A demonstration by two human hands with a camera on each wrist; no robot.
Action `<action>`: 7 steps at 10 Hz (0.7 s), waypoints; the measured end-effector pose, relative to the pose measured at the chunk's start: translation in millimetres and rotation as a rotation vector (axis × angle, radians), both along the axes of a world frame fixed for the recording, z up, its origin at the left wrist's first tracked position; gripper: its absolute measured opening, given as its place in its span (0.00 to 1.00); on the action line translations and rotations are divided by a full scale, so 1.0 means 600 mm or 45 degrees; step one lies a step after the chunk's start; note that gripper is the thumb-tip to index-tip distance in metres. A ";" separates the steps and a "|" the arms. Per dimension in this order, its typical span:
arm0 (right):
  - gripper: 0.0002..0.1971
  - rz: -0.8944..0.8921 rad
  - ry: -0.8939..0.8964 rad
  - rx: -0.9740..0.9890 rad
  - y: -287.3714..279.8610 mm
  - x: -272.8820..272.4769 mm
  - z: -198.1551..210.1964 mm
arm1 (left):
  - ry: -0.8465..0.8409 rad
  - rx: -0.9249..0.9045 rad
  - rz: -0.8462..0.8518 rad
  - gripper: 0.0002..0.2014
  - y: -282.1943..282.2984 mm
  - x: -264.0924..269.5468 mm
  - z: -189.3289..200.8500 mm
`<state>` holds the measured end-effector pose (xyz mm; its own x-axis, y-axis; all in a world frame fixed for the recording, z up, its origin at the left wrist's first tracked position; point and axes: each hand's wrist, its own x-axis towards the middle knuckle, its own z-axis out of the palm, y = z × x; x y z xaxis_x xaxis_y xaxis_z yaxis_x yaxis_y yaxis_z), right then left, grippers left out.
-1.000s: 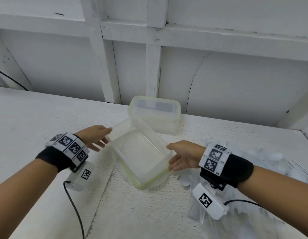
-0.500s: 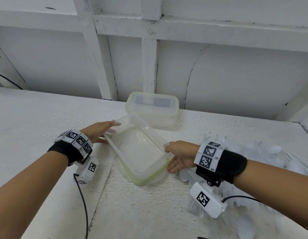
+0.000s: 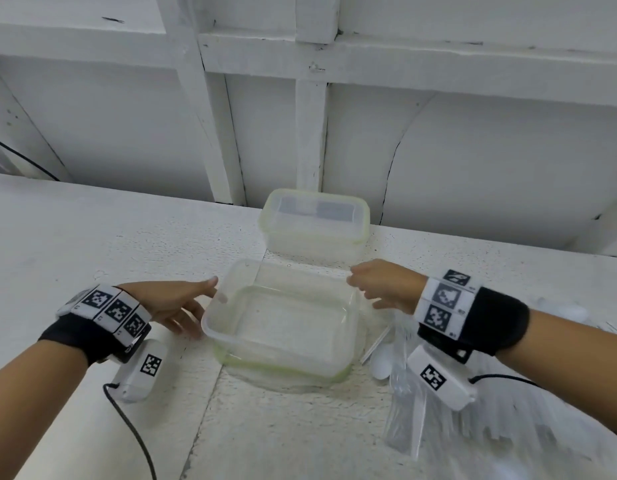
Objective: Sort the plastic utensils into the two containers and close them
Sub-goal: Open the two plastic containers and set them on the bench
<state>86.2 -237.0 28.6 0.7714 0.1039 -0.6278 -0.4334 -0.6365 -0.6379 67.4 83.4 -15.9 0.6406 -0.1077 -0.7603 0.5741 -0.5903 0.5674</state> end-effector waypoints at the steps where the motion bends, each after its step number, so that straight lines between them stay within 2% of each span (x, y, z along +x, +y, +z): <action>1: 0.13 -0.146 -0.070 0.149 -0.034 0.048 0.030 | -0.147 0.078 0.128 0.24 0.004 0.040 0.017; 2: 0.05 -0.316 -0.092 0.219 -0.054 0.109 0.054 | -0.336 0.068 0.262 0.19 -0.005 0.100 0.038; 3: 0.07 -0.408 -0.094 0.198 -0.051 0.162 0.061 | -0.463 0.042 0.336 0.13 -0.033 0.176 0.054; 4: 0.08 -0.465 -0.111 0.148 -0.032 0.195 0.048 | -0.529 0.121 0.314 0.12 -0.067 0.246 0.058; 5: 0.08 -0.464 -0.111 0.097 -0.015 0.213 0.030 | -0.544 0.219 0.223 0.17 -0.099 0.289 0.045; 6: 0.17 -0.273 -0.176 -0.100 -0.015 0.247 -0.005 | -0.513 0.263 0.121 0.22 -0.123 0.314 0.027; 7: 0.18 -0.376 -0.253 -0.107 -0.008 0.264 -0.027 | -0.550 0.343 0.027 0.24 -0.138 0.325 0.017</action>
